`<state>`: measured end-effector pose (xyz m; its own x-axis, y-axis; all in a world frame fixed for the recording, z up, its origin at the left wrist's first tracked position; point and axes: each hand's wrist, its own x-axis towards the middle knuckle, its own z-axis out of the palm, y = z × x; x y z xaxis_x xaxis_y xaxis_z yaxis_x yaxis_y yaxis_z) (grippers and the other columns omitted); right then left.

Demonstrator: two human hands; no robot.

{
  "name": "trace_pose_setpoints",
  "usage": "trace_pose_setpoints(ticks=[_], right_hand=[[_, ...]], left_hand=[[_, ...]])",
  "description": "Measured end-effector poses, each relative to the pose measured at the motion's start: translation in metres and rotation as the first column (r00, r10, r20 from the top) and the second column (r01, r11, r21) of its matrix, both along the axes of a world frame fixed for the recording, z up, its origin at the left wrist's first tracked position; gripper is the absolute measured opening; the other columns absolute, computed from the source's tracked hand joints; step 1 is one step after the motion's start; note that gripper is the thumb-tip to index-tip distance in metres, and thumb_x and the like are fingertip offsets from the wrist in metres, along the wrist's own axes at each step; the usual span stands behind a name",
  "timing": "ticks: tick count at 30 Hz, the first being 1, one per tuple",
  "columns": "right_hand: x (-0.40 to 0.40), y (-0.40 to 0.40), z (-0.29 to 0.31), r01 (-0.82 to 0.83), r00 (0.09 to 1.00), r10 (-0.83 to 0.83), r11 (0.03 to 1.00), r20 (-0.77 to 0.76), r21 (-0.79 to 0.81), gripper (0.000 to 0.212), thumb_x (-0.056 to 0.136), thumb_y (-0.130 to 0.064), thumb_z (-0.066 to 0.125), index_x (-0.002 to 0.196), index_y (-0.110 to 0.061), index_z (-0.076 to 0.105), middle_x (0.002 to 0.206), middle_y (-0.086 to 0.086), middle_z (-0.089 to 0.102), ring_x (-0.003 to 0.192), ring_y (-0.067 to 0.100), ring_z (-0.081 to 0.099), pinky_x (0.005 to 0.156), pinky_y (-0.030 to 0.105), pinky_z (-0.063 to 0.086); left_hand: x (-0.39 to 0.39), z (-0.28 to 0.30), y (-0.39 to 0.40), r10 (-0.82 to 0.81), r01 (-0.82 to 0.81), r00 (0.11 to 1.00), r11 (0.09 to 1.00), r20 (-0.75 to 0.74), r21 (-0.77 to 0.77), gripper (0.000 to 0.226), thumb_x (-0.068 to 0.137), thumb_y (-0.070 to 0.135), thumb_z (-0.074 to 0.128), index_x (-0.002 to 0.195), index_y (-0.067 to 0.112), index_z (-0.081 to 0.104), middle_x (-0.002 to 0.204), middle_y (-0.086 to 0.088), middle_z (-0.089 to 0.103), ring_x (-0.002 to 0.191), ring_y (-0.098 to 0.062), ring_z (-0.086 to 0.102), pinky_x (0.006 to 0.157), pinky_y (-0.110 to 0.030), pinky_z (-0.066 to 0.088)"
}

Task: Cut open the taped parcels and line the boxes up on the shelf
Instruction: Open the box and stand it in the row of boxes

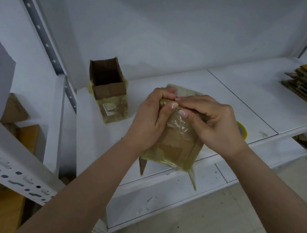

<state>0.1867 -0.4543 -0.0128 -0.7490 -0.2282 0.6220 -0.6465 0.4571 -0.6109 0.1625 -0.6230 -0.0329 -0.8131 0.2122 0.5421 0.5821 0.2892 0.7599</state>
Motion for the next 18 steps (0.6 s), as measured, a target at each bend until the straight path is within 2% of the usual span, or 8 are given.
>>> trace_pose_setpoints(ticks=[2,5,8,11,13,14,16,18], right_hand=[[0.001,0.014,0.005,-0.117,0.984,0.111,0.993,0.140,0.035,0.051,0.086,-0.025,0.069,0.130,-0.002,0.057,0.134,0.010,0.058,0.130,0.018,0.052,0.112,0.031,0.039],[-0.005,0.043,0.018,-0.110,0.940,0.031,0.970,0.339,0.215,0.100,0.067,-0.057,0.075,0.149,-0.019,0.033,0.156,0.000,0.034,0.144,0.007,0.030,0.117,0.016,0.022],[-0.013,0.059,0.028,-0.174,0.892,-0.031,0.898,0.451,0.404,0.114,0.058,-0.057,0.075,0.152,-0.036,0.015,0.162,-0.012,0.012,0.146,-0.004,0.011,0.113,0.004,0.011],[-0.022,0.065,0.034,-0.273,0.871,-0.040,0.790,0.490,0.549,0.121,0.062,-0.050,0.081,0.150,-0.043,-0.002,0.163,-0.014,-0.006,0.147,-0.003,-0.007,0.122,0.025,0.002],[-0.026,0.064,0.038,-0.329,0.851,-0.067,0.706,0.521,0.628,0.134,0.062,-0.050,0.086,0.152,-0.041,-0.012,0.162,-0.018,-0.014,0.146,-0.004,-0.016,0.122,0.033,-0.007],[-0.026,0.062,0.039,-0.363,0.837,-0.062,0.680,0.543,0.637,0.138,0.061,-0.053,0.087,0.152,-0.041,-0.016,0.161,-0.020,-0.013,0.145,-0.006,-0.015,0.120,0.032,-0.011],[-0.025,0.057,0.038,-0.383,0.832,-0.048,0.671,0.553,0.635,0.139,0.059,-0.058,0.085,0.152,-0.038,-0.016,0.159,-0.020,0.007,0.145,-0.005,0.001,0.118,0.030,-0.009],[-0.024,0.053,0.036,-0.305,0.852,-0.104,0.699,0.513,0.647,0.138,0.057,-0.060,0.086,0.154,-0.033,-0.008,0.148,-0.014,0.027,0.137,0.006,0.022,0.118,0.030,0.012]], left_hand=[[-0.006,0.004,-0.011,-0.001,0.000,1.000,1.000,-0.030,-0.013,0.032,0.096,0.041,0.045,0.107,0.015,0.060,0.126,-0.002,0.062,0.119,-0.009,0.059,0.101,-0.029,0.046],[-0.013,0.013,-0.027,-0.055,0.057,0.997,0.998,-0.056,0.034,0.037,0.097,0.040,0.044,0.105,0.010,0.064,0.125,-0.006,0.064,0.121,-0.009,0.058,0.105,-0.030,0.045],[-0.018,0.023,-0.039,-0.155,0.159,0.983,0.986,-0.102,0.042,0.055,0.099,0.051,0.036,0.107,0.005,0.064,0.124,-0.011,0.063,0.124,-0.018,0.058,0.106,-0.036,0.044],[-0.020,0.032,-0.043,-0.302,0.305,0.951,0.951,-0.071,0.042,0.062,0.099,0.053,0.028,0.107,0.003,0.064,0.118,-0.015,0.065,0.119,-0.024,0.060,0.104,-0.040,0.045],[-0.021,0.037,-0.044,-0.413,0.413,0.911,0.910,-0.026,0.031,0.061,0.099,0.050,0.027,0.106,0.002,0.064,0.116,-0.012,0.066,0.118,-0.024,0.061,0.103,-0.037,0.045],[-0.022,0.038,-0.044,-0.451,0.451,0.892,0.892,-0.014,0.027,0.060,0.099,0.050,0.027,0.105,0.003,0.064,0.115,-0.011,0.066,0.118,-0.024,0.061,0.103,-0.036,0.045],[-0.024,0.040,-0.046,-0.468,0.468,0.883,0.883,-0.002,0.018,0.060,0.099,0.052,0.029,0.106,0.003,0.064,0.116,-0.015,0.066,0.119,-0.026,0.061,0.103,-0.040,0.046],[-0.027,0.038,-0.048,-0.297,0.297,0.953,0.955,-0.055,-0.023,0.051,0.102,0.044,0.039,0.106,0.002,0.066,0.116,-0.016,0.067,0.118,-0.023,0.062,0.102,-0.042,0.048]])
